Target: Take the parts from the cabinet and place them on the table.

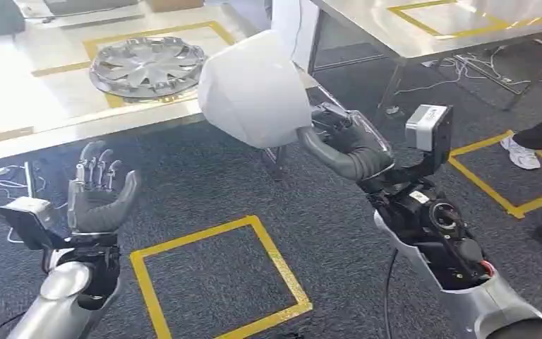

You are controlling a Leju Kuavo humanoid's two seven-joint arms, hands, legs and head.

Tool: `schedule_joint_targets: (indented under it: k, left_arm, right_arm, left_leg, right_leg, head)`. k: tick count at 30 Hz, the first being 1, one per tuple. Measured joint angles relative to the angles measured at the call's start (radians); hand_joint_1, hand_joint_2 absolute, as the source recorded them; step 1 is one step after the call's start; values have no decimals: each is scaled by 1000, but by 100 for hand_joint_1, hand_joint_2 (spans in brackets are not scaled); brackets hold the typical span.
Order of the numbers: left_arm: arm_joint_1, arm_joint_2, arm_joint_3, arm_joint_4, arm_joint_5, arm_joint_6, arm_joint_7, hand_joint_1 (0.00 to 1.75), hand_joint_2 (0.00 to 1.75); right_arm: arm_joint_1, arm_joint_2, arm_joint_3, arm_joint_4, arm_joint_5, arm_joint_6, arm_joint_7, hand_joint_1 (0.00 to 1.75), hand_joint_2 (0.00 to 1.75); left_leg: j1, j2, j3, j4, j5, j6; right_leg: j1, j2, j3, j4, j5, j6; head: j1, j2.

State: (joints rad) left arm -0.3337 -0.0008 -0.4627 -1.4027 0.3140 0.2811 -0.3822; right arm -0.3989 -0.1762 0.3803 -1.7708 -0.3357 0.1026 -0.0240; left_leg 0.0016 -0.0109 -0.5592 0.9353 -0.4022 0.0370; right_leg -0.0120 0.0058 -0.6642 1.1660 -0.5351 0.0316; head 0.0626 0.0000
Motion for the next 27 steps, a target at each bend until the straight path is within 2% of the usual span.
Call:
schedule_joint_targets:
  k: [1, 2, 3, 4, 5, 6, 7, 8, 9, 11, 12, 13, 14, 15, 17, 18, 19, 20, 22, 23, 24, 25, 26, 27]
  left_arm:
    - [0, -1, 0, 0, 0, -2, -1, 0, 175]
    - [-1, -3, 0, 1, 0, -2, -2, 0, 175]
    - [-2, -3, 0, 3, 0, -3, -3, 0, 175]
    - [-3, -5, -1, 4, 0, -3, -4, 0, 175]
    - [-3, -6, -1, 5, 0, -3, -3, 0, 175]
    - [-3, -8, -1, 6, -2, -4, -5, 0, 175]
    - [-6, -9, -1, 6, -4, -6, -7, 0, 175]
    - [-7, -9, -1, 6, -7, -7, -10, 0, 175]
    - [-11, -9, -1, 7, -9, -9, -13, 0, 175]
    - [-12, -9, -1, 10, -10, -9, -13, 0, 175]
    - [-11, -9, -1, 11, -10, -10, -14, 0, 175]
    - [-9, -9, -1, 12, -11, -11, -14, 0, 175]
    - [-9, -9, -1, 13, -11, -12, -14, 0, 175]
    - [-9, -9, -1, 13, -12, -14, -14, 0, 175]
    - [-10, -9, -1, 13, -15, -21, -15, 0, 175]
    - [-11, -9, -1, 15, -16, -21, -17, 0, 175]
    - [-13, -10, -1, 16, -17, -22, -17, 0, 175]
    - [-14, -10, -1, 16, -18, -23, -18, 0, 175]
    - [-16, -11, -1, 17, -18, -24, -18, 0, 175]
    - [-16, -12, -1, 17, -18, -26, -18, 0, 175]
    - [-18, -12, -1, 17, -18, -26, -18, 0, 175]
    - [-21, -14, -1, 17, -19, -27, -17, 0, 175]
    - [-20, -14, -1, 17, -20, -27, -17, 0, 175]
    - [-20, -14, -1, 17, -20, -28, -17, 0, 175]
  right_arm:
    - [-1, 0, 0, 0, 0, 0, 0, 175, 175]
    - [-2, 0, 0, 0, 0, 0, 0, 175, 175]
    - [-3, 0, 0, 2, 0, 0, -1, 175, 175]
    - [-6, 0, 2, 3, 0, 0, 2, 175, 175]
    - [-6, 0, 3, 3, 0, 0, 2, 175, 175]
    - [-8, 0, 5, 3, 0, -2, 2, 175, 175]
    - [-9, 0, 5, 3, -3, -2, 2, 175, 175]
    - [-10, 0, 6, 3, -5, -3, 1, 175, 175]
    - [-15, 0, 6, 3, -5, -3, 2, 175, 175]
    - [-15, 0, 7, 3, -6, -1, 2, 175, 175]
    - [-14, 0, 9, 3, -6, 0, 3, 175, 175]
    - [-14, 0, 10, 5, -6, 0, 3, 175, 175]
    - [-14, 0, 10, 7, -6, 0, 4, 175, 175]
    - [-14, 0, 11, 8, -5, 0, 4, 175, 175]
    - [-16, 0, 12, 8, -5, 0, 5, 175, 175]
    - [-16, 0, 13, 9, -5, 0, 5, 175, 175]
    - [-19, 0, 14, 9, -5, 0, 5, 175, 175]
    - [-21, 0, 15, 9, -5, 0, 7, 175, 175]
    - [-23, 0, 18, 9, -5, 0, 6, 175, 175]
    - [-22, 0, 19, 10, -5, 0, 7, 175, 175]
    - [-26, 0, 19, 10, -5, 0, 6, 175, 175]
    - [-29, 0, 20, 11, -5, 0, 6, 175, 175]
    - [-28, 0, 23, 12, -5, 0, 6, 175, 175]
    - [-27, 0, 25, 13, -5, 0, 6, 175, 175]
  left_leg:
    - [-2, 0, 17, 0, -10, -1]
    - [-3, 0, 26, -1, -21, -2]
    - [-7, 0, 33, 4, -28, -8]
    - [-5, -1, 27, 1, -32, -14]
    - [-3, -1, 32, 3, -33, -21]
    - [-5, -1, 34, 10, -31, -25]
    - [-5, 0, 37, 14, -38, -31]
    - [-2, 2, 24, 42, -40, -35]
    - [-2, 3, -15, 109, -49, -39]
    - [4, 3, -122, 266, -103, -51]
    - [5, 3, -167, 320, -130, -56]
    - [7, 3, -196, 338, -134, -56]
    - [8, 4, -197, 304, -107, -56]
    - [9, 4, -176, 229, -58, -56]
    - [9, 7, -109, 41, 70, -50]
    - [5, 9, -98, -8, 93, -46]
    - [0, 10, -96, -6, 66, -36]
    - [-4, 7, -96, -6, 75, -29]
    - [-1, 4, -80, -7, 66, -13]
    - [1, 4, -65, -14, 61, -9]
    - [1, 4, -54, -15, 53, -3]
    - [1, 4, -46, -14, 45, 1]
    - [1, 4, -36, -14, 36, 1]
    - [0, 4, -26, -14, 26, 2]
  right_leg:
    - [3, 0, 30, -92, 69, -6]
    - [6, 0, 54, -184, 153, -16]
    - [13, 1, 54, -218, 158, -22]
    - [14, -1, 67, -227, 142, -25]
    - [18, 1, 73, -228, 153, -31]
    - [18, 2, 79, -231, 149, -38]
    - [10, 4, 94, -236, 149, -41]
    - [7, 4, 107, -242, 148, -43]
    - [7, 3, 114, -243, 142, -51]
    - [6, 3, 122, -243, 129, -52]
    - [6, 3, 128, -243, 122, -52]
    - [5, 4, 137, -242, 114, -51]
    - [5, 4, 151, -242, 103, -49]
    - [4, 5, 165, -241, 91, -46]
    - [3, 4, 193, -241, 67, -37]
    - [6, 3, 201, -238, 56, -32]
    - [6, 7, 197, -244, 51, -26]
    - [5, 5, 199, -248, 46, -18]
    - [5, 4, 212, -234, 48, -10]
    - [2, 0, 191, -200, 45, -5]
    - [2, -1, 160, -134, 44, -2]
    - [1, 0, 110, -48, 28, -1]
    - [2, 0, 53, 37, -8, 1]
    - [2, 0, 12, 90, -48, 2]
  head:
    - [5, 0]
    - [9, 0]
    - [2, 0]
    - [4, 0]
    - [3, 0]
    - [3, 0]
    - [3, 0]
    - [3, 0]
    - [-3, 0]
    - [-15, 0]
    - [-20, 0]
    - [-24, 0]
    - [-27, 0]
    - [-31, 0]
    - [-36, 0]
    - [-42, 0]
    - [-44, 0]
    - [-42, 0]
    - [-39, 0]
    - [-35, 0]
    - [-35, 0]
    - [-24, 0]
    - [-20, 0]
    - [-19, 0]
